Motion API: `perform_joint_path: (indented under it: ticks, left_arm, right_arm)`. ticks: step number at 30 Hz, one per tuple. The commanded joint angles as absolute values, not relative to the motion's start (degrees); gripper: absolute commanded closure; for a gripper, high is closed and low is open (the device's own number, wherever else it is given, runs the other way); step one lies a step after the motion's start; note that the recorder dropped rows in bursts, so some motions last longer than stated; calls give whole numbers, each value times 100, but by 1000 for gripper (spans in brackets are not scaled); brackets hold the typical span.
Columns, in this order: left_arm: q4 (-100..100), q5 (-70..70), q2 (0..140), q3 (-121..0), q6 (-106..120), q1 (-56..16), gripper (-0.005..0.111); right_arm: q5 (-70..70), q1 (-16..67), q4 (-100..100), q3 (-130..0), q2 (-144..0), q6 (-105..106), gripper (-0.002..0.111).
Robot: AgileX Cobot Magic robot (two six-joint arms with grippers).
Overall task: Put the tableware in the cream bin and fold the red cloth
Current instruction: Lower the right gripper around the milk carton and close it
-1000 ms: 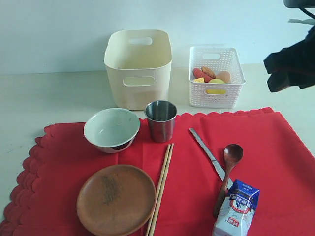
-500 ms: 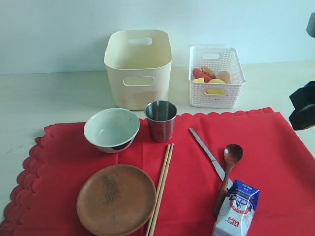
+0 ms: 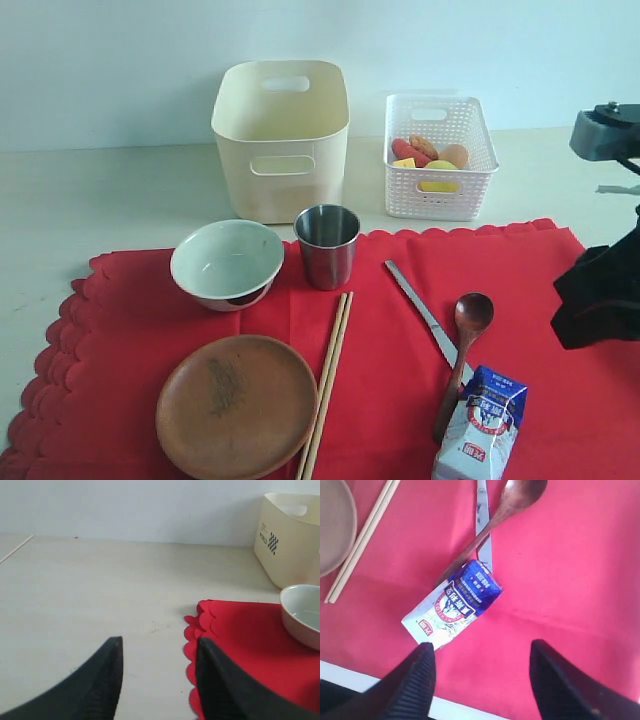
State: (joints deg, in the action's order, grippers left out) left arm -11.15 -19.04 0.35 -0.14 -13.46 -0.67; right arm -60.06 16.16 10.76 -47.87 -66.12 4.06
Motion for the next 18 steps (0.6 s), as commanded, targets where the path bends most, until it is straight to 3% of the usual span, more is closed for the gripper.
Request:
perform_joint_path:
  ticks: [1,6,12,18]
  left_arm:
    - [-1119,-1871,0,0,-1375,-53,61]
    - [-1119,-1871,0,0,-1375,-53,61]
    - [-1119,-1871,0,0,-1375,-53,61]
    - [-1119,-1871,0,0,-1375,-53,61]
  right_arm:
    - [-5644,1639,1109,-4769,-6679,483,54]
    - [-5123,1639,1601,-4780,-6702,479,54]
    - [-5622,1696,1871,-4780,-7121,575,54]
    - [-5692,3072,48,-4791,-7574,-1646,47]
